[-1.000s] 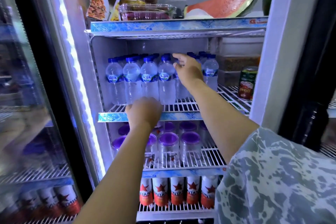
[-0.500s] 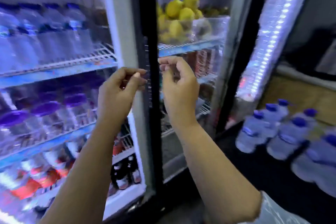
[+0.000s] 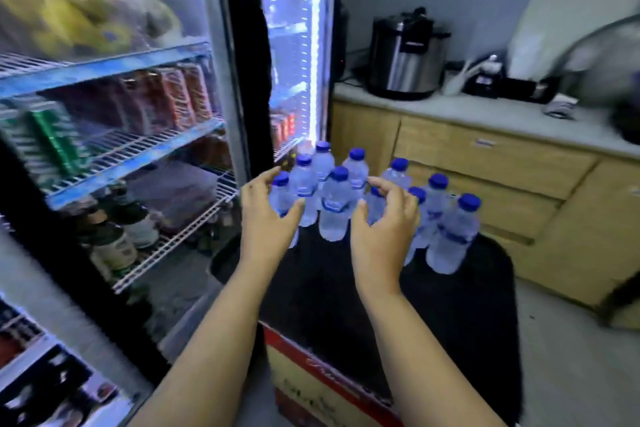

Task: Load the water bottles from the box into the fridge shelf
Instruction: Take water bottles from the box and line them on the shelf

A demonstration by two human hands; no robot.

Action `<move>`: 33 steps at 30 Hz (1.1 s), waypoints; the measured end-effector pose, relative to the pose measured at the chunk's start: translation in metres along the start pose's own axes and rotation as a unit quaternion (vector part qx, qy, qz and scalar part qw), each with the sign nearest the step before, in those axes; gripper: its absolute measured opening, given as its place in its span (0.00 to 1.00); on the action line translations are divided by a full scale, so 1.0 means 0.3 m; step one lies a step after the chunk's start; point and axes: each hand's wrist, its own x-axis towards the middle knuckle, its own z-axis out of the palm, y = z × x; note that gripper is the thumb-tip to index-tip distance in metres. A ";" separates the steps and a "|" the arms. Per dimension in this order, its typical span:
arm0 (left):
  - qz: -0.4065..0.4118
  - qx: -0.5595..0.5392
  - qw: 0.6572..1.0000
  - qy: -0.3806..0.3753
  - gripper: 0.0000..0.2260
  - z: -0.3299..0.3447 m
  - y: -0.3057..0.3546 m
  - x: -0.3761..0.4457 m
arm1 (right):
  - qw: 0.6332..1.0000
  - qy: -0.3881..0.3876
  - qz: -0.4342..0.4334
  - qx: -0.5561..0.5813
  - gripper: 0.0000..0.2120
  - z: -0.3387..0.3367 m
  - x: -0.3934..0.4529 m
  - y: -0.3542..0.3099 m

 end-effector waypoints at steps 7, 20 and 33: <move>-0.063 0.026 0.989 0.132 0.37 0.177 -0.068 0.001 | 0.997 -0.012 0.067 -0.025 0.18 -0.070 -0.016 0.151; -0.132 -0.011 0.982 0.137 0.30 0.234 -0.164 0.026 | 0.993 0.016 0.107 -0.038 0.18 -0.090 -0.033 0.213; -0.116 -0.114 0.987 0.021 0.24 0.338 0.088 -0.200 | 0.972 0.127 0.190 -0.059 0.39 -0.165 0.088 0.376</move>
